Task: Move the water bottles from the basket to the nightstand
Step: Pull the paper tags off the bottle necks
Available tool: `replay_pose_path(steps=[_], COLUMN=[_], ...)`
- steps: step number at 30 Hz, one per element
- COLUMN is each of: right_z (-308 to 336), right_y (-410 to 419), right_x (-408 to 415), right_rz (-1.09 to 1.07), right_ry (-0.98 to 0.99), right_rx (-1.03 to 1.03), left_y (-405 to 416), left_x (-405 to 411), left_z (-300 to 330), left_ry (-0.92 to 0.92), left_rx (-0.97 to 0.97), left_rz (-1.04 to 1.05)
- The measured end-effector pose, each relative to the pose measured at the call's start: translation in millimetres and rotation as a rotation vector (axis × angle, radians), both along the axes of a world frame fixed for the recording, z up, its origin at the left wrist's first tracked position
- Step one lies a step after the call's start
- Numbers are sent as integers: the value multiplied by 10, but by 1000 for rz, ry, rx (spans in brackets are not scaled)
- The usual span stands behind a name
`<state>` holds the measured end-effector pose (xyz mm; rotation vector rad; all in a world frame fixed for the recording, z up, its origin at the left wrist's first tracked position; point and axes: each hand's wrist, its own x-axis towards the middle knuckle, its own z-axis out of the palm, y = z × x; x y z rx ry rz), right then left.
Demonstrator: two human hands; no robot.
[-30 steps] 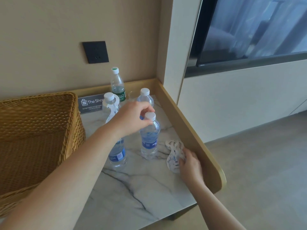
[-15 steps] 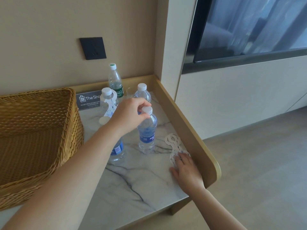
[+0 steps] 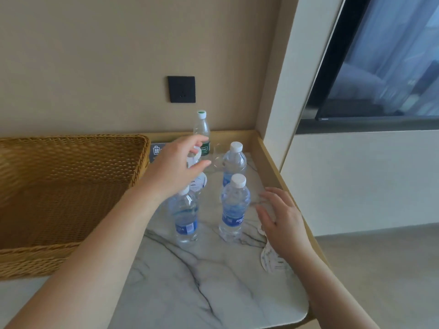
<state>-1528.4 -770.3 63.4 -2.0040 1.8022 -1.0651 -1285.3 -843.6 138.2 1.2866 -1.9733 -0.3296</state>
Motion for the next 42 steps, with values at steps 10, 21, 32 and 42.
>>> replay_pose_path(steps=[10, 21, 32, 42], right_z=[845, 637, 481, 587], right_y=[-1061, -1958, -1973, -1954], right_x=[496, 1044, 1281, 1207], right_rz=[315, 346, 418, 456], right_ry=[-66, 194, 411, 237], right_rx=[94, 453, 284, 323], left_y=[-308, -1128, -1242, -1210], left_x=[656, 584, 659, 683], left_z=[-131, -340, -531, -554], left_ry=[-59, -106, -104, -88], left_rx=[214, 597, 495, 467], left_rz=[247, 17, -41, -79])
